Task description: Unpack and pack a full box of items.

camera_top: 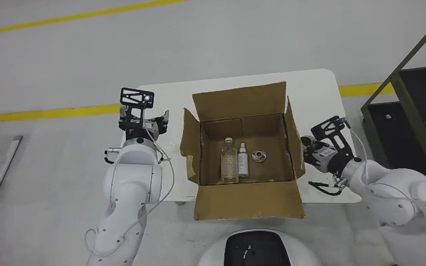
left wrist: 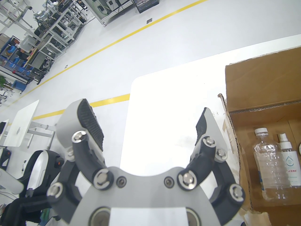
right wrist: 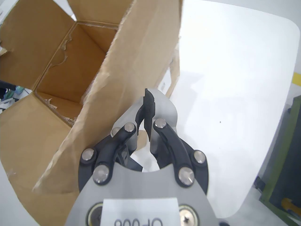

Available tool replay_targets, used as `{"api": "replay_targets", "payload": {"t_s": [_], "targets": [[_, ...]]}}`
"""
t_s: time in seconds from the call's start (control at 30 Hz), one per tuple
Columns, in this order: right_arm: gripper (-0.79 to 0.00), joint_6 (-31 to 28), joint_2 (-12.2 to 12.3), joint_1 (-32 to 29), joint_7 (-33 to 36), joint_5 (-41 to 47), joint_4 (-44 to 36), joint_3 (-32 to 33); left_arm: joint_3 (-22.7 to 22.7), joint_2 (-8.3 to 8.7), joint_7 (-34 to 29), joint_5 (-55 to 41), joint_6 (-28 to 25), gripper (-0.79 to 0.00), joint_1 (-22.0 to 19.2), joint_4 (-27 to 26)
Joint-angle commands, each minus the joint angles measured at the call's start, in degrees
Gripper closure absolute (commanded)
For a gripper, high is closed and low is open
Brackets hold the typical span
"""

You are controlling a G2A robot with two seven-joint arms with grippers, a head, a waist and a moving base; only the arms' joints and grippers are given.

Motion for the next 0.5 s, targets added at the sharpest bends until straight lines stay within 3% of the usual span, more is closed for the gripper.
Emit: {"api": "replay_targets", "payload": {"t_s": [0.0, 0.37, 0.4, 0.43, 0.47], "targets": [[0.000, -0.7, 0.0, 0.3, 0.8, -1.1, -0.2, -2.1, 0.0, 0.00, 0.0, 0.0, 0.0, -0.785, 0.0, 0.0], [0.000, 0.8, -0.3, 4.7, 4.9, -6.3, 3.3, -10.8, 0.0, 0.00, 0.0, 0.0, 0.0, -0.785, 0.0, 0.0], [0.000, 1.1, -0.3, 4.8, 4.6, -5.9, 2.9, -10.7, 0.0, 0.00, 0.3, 0.0, -0.1, -0.745, 0.2, 0.1], [0.000, 1.5, -0.3, 4.9, 4.1, -5.3, 2.4, -10.2, -0.2, 0.04, 1.2, 0.4, -0.8, -0.496, 1.0, 0.5], [0.000, 1.8, -0.3, 4.8, 3.8, -4.8, 1.9, -9.6, -0.4, 0.07, 1.8, 0.7, -1.5, -0.296, 1.7, 0.7]]}}
